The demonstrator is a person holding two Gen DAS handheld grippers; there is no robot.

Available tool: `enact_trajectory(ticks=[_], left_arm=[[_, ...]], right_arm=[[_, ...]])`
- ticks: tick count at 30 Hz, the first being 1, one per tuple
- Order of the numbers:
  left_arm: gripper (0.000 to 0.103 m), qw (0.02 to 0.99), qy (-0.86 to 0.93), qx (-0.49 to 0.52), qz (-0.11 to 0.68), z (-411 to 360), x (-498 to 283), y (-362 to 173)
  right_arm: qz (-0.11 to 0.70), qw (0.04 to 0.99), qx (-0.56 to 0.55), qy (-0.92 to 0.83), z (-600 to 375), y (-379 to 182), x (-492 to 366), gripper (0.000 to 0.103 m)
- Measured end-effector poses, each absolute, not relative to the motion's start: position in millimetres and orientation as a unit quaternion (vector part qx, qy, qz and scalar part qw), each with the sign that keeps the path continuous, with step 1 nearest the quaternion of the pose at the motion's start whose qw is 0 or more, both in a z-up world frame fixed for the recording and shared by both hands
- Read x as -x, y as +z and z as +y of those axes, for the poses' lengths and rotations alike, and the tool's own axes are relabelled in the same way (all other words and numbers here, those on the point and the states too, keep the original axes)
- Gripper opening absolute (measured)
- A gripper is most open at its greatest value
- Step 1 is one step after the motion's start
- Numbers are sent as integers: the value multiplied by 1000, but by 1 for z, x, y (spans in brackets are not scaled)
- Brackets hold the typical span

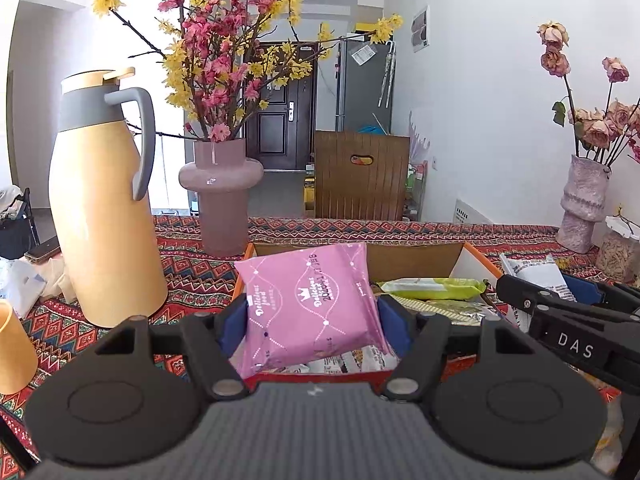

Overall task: Organize snacks
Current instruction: 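Carry both packets into the cardboard box and open both grippers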

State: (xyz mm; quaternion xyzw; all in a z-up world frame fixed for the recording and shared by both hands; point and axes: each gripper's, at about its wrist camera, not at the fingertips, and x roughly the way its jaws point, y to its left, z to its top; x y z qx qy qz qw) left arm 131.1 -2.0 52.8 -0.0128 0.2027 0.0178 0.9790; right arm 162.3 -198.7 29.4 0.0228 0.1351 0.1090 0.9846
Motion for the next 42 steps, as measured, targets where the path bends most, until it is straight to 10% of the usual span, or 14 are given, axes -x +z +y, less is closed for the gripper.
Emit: enact_trajectory(ticks=[42], left_arm=[[71, 977, 55, 6, 205, 1, -204, 10]], right_arm=[[173, 982, -11, 82, -180, -3, -236, 57]])
